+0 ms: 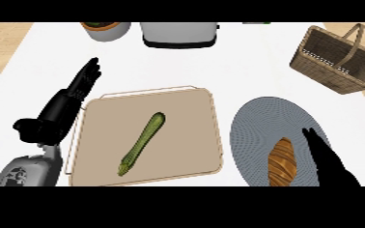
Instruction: Pick the croissant from the placemat and place it in the basket
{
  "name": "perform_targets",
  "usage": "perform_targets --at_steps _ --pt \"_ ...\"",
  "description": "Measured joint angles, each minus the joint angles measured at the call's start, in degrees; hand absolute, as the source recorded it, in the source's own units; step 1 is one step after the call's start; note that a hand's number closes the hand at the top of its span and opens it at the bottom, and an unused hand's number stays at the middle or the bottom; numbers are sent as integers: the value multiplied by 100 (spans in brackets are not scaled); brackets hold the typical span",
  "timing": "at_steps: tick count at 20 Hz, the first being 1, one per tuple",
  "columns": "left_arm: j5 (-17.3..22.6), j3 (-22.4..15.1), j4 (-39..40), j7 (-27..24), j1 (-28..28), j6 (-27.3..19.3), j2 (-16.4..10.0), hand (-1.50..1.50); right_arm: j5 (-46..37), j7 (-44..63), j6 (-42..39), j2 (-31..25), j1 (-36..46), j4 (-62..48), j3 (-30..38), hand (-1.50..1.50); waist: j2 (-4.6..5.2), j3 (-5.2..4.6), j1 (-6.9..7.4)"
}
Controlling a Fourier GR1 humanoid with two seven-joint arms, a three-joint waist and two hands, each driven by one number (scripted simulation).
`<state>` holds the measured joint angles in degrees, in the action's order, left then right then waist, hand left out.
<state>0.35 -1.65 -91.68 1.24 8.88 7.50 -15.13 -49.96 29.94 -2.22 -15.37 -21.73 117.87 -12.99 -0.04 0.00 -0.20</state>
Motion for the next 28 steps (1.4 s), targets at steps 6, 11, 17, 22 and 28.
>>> perform_targets --at_steps 6,11,17,22,28 --pt "-124 138 200 -124 52 109 85 0 -238 -174 120 201 257 -615 20 -150 2 0 5" --pt "-92 282 81 -82 9 284 105 0 -340 -219 146 365 470 -1041 111 -150 2 0 9" --pt "-189 364 220 -85 152 337 216 0 -390 -235 40 416 536 -1337 255 -150 3 0 4" --pt "-319 297 113 -91 37 282 396 0 -396 -306 9 488 534 -1558 312 -150 -2 -6 7" --pt "-348 317 -147 56 -80 377 415 0 -230 -519 -187 531 744 -1979 367 150 -6 -10 14"
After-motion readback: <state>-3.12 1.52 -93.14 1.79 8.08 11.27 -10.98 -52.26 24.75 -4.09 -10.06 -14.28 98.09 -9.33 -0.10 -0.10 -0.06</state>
